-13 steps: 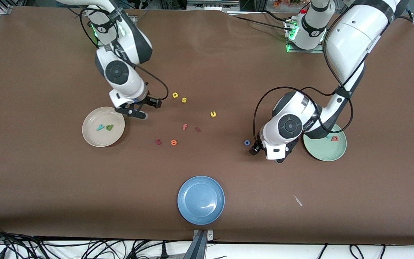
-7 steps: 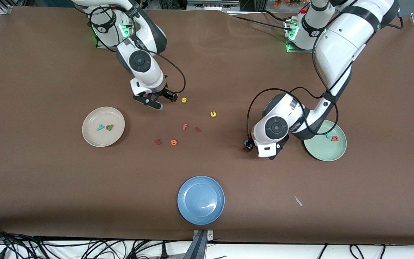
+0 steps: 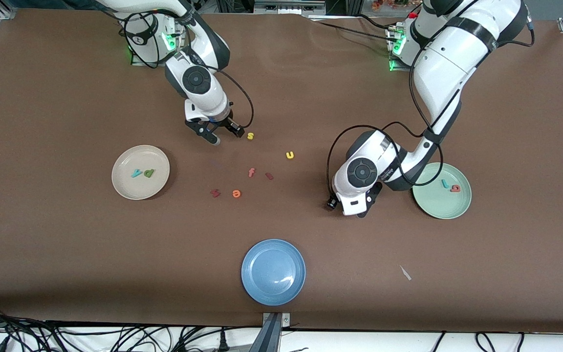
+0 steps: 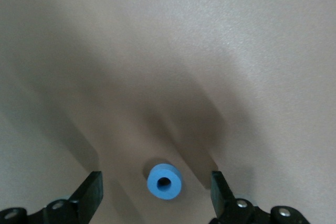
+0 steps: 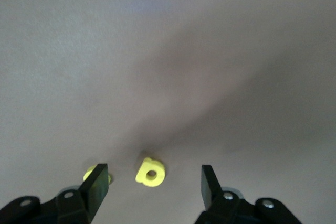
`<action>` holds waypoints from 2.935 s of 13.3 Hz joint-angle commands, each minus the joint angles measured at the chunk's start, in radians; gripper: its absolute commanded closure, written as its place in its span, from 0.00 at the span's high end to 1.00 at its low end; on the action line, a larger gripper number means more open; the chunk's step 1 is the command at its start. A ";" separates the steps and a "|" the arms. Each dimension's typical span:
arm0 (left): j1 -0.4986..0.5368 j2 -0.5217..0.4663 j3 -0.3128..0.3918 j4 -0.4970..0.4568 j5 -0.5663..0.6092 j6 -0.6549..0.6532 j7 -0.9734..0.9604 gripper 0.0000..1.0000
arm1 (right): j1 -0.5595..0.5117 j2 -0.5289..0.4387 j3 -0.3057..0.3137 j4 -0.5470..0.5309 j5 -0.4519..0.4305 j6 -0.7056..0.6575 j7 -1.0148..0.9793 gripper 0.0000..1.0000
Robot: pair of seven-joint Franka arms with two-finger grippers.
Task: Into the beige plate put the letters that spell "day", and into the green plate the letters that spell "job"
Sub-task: 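Place the blue o on the green plate while the right gripper grasps yellow d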
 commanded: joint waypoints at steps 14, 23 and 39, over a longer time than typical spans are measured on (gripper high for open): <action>0.114 -0.074 -0.046 0.038 -0.019 -0.137 0.164 0.00 | 0.041 0.073 -0.005 -0.054 -0.016 0.148 0.100 0.74; 0.533 -0.157 -0.226 -0.018 0.002 -0.474 0.802 0.00 | 0.040 0.076 -0.007 -0.054 -0.033 0.149 0.099 0.21; 0.682 -0.223 -0.276 -0.134 0.144 -0.374 0.988 1.00 | 0.040 0.059 -0.058 -0.050 -0.035 0.133 0.002 0.69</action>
